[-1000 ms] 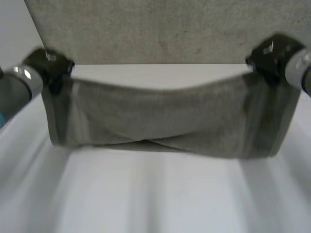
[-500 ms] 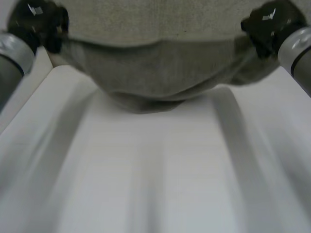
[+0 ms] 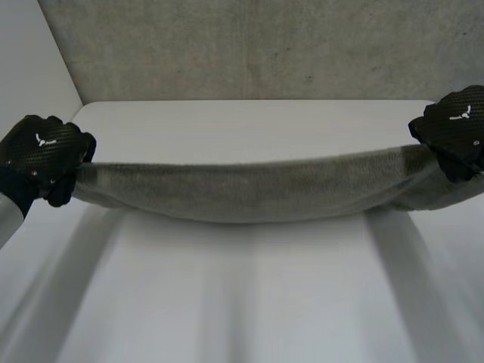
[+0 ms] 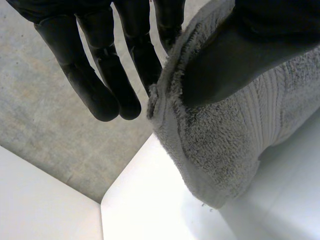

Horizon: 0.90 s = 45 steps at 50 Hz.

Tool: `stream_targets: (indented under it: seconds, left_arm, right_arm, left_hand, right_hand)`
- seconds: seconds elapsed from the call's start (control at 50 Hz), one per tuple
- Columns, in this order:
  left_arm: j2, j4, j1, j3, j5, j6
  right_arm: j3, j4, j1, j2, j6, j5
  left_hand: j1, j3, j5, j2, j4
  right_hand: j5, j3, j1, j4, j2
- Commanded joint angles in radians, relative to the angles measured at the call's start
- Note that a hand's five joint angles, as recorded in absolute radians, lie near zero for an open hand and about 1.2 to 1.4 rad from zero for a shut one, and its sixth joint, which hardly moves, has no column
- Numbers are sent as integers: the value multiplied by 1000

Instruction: Fold the towel.

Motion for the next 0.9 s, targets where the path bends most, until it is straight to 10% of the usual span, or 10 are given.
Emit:
stream_targets:
  seconds: [0.02, 0.42, 0.9]
  left_arm:
    - [-8, 8, -9, -18, 9, 2]
    - [-670, 36, -142, 419, -172, 3]
    - [-1034, 37, -223, 879, -302, 2]
  right_arm:
    - [21, 5, -16, 25, -3, -26]
    - [-338, -1, 71, 607, -3, 37]
    - [-660, -271, 157, 962, 27, 241]
  left_hand:
    - [-69, -158, -305, -123, -128]
    - [-69, -158, -305, -123, -128]
    - [-69, -158, -305, -123, -128]
  right_hand:
    - [20, 58, 50, 55, 65]
    - [20, 58, 50, 55, 65]
    - [20, 58, 50, 55, 65]
